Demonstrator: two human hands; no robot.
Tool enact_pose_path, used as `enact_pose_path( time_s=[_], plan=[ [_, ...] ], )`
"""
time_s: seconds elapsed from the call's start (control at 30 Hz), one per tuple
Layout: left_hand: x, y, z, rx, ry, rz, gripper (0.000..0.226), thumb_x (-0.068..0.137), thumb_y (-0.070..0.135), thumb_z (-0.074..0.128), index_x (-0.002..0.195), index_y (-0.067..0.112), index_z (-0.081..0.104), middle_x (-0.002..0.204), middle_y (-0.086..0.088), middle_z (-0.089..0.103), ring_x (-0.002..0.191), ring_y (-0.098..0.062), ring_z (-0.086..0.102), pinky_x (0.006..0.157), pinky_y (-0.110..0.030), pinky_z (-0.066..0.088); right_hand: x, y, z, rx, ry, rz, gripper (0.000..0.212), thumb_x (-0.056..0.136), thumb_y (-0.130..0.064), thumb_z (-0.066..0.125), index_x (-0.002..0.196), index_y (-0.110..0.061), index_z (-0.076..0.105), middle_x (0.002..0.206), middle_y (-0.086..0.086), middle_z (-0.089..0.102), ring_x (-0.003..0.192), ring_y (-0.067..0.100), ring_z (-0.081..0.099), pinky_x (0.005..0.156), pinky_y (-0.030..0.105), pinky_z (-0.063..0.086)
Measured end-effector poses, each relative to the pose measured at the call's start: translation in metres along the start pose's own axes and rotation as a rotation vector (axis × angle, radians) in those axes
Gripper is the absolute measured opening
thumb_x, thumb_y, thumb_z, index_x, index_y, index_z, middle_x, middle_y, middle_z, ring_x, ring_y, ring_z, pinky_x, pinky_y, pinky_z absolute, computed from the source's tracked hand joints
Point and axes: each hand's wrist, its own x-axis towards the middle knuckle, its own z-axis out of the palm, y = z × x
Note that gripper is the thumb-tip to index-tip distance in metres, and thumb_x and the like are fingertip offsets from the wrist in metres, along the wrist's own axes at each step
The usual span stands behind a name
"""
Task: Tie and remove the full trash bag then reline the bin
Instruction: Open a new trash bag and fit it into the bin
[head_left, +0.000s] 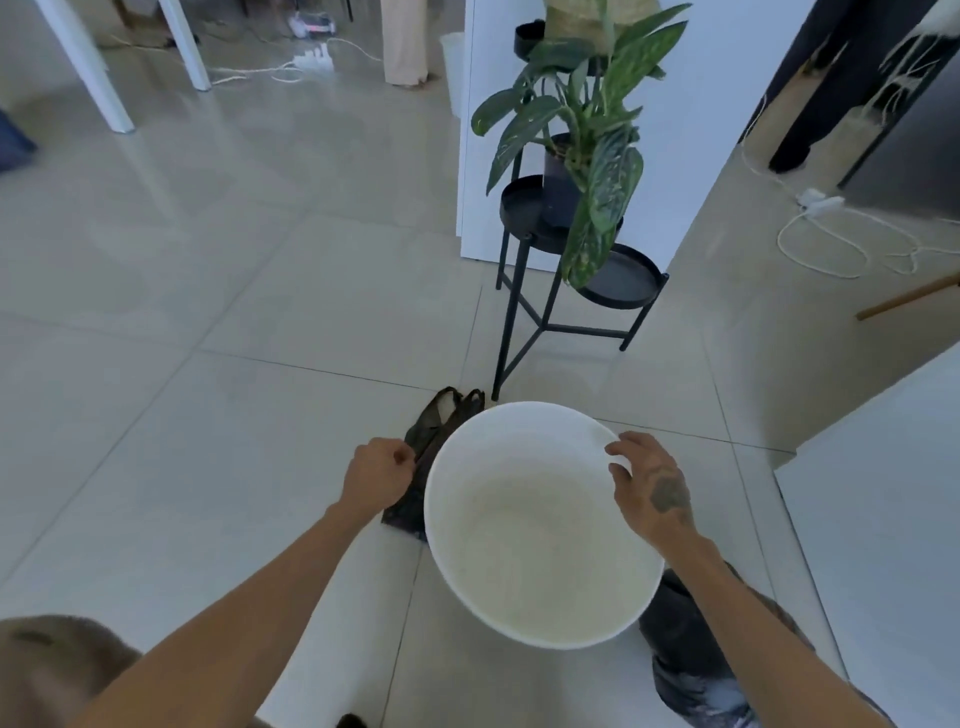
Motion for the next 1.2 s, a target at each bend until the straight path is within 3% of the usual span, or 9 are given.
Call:
enact_pose_path(
  time_s=[0.17,0.33,0.43,0.53,0.7,0.8,0.87,0.97,1.2],
  plan=[
    [0.021,-0.042,0.036,0.026,-0.128,-0.143,0.022,0.089,0.012,0.059,0.1,0.009,0.078,0.093,-0.009,0.075,0.082,-0.025,0.067,0.069,-0.027,0.052,0.006,0.0,0.006,0.095,0.111,0.018,0.021,0.091,0.002,0.063,0.107,-0.006,0.073,0.121,0.008,0.068,0.105,0.029,0.066,0.09,0.029,0.048],
    [0.036,-0.067,0.07,0.029,-0.215,-0.178,0.029,0.087,0.023,0.068,0.112,0.009,0.068,0.1,-0.01,0.072,0.091,-0.029,0.067,0.075,-0.032,0.055,0.003,0.003,0.007,0.133,0.127,0.009,0.021,0.091,0.003,0.064,0.107,-0.008,0.072,0.119,0.006,0.069,0.098,0.015,0.06,0.086,0.021,0.044],
    [0.045,-0.072,0.084,-0.015,-0.144,-0.244,0.037,0.085,0.022,0.071,0.113,0.003,0.059,0.104,-0.015,0.067,0.093,-0.034,0.065,0.075,-0.04,0.056,0.003,0.004,0.008,0.131,0.133,-0.001,0.022,0.09,0.003,0.066,0.109,-0.007,0.072,0.12,0.009,0.069,0.106,0.025,0.066,0.092,0.024,0.045],
    [0.052,-0.076,0.096,0.03,-0.066,-0.289,0.034,0.086,0.02,0.068,0.109,-0.001,0.055,0.103,-0.02,0.063,0.093,-0.038,0.062,0.068,-0.039,0.047,0.003,0.003,0.008,0.129,0.124,-0.016,0.023,0.089,0.004,0.068,0.11,-0.004,0.072,0.121,0.011,0.069,0.109,0.03,0.066,0.095,0.028,0.046],
    [0.053,-0.079,0.108,0.037,-0.09,-0.394,0.019,0.088,0.019,0.06,0.09,0.004,0.049,0.083,-0.011,0.053,0.074,-0.027,0.052,0.062,-0.035,0.043,0.001,0.002,0.007,0.146,0.121,-0.024,0.026,0.087,0.007,0.068,0.111,-0.003,0.072,0.124,0.012,0.069,0.114,0.029,0.065,0.096,0.027,0.044],
    [0.049,-0.083,0.105,-0.111,-0.097,-0.44,0.023,0.084,0.011,0.064,0.066,0.005,0.051,0.067,-0.009,0.054,0.057,-0.022,0.051,0.051,-0.026,0.042,-0.001,0.002,0.006,0.147,0.097,-0.001,0.03,0.087,0.008,0.066,0.114,-0.005,0.07,0.128,0.011,0.067,0.119,0.028,0.063,0.1,0.025,0.042],
    [0.042,-0.081,0.095,-0.214,-0.056,-0.463,0.023,0.081,0.008,0.065,0.062,0.007,0.051,0.063,-0.007,0.054,0.055,-0.02,0.051,0.049,-0.023,0.044,-0.002,0.002,0.005,0.143,0.074,0.028,0.033,0.087,0.009,0.064,0.116,-0.007,0.07,0.131,0.009,0.066,0.121,0.027,0.062,0.099,0.023,0.041],
    [0.028,-0.07,0.072,-0.339,-0.001,-0.431,0.004,0.077,0.005,0.064,0.076,0.002,0.062,0.073,-0.01,0.061,0.065,-0.024,0.057,0.056,-0.028,0.051,-0.007,0.002,0.005,0.123,0.042,0.083,0.041,0.087,0.015,0.057,0.118,-0.009,0.068,0.135,0.007,0.064,0.123,0.026,0.06,0.1,0.021,0.041],
    [-0.011,-0.021,-0.011,-0.45,0.257,-0.225,0.012,0.077,-0.006,0.051,0.073,0.005,0.049,0.072,-0.009,0.051,0.067,-0.02,0.045,0.059,-0.03,0.039,-0.041,0.001,0.008,0.104,0.03,0.15,0.048,0.084,0.02,0.049,0.118,-0.008,0.067,0.135,0.009,0.064,0.118,0.032,0.064,0.092,0.022,0.041]
  ],
)
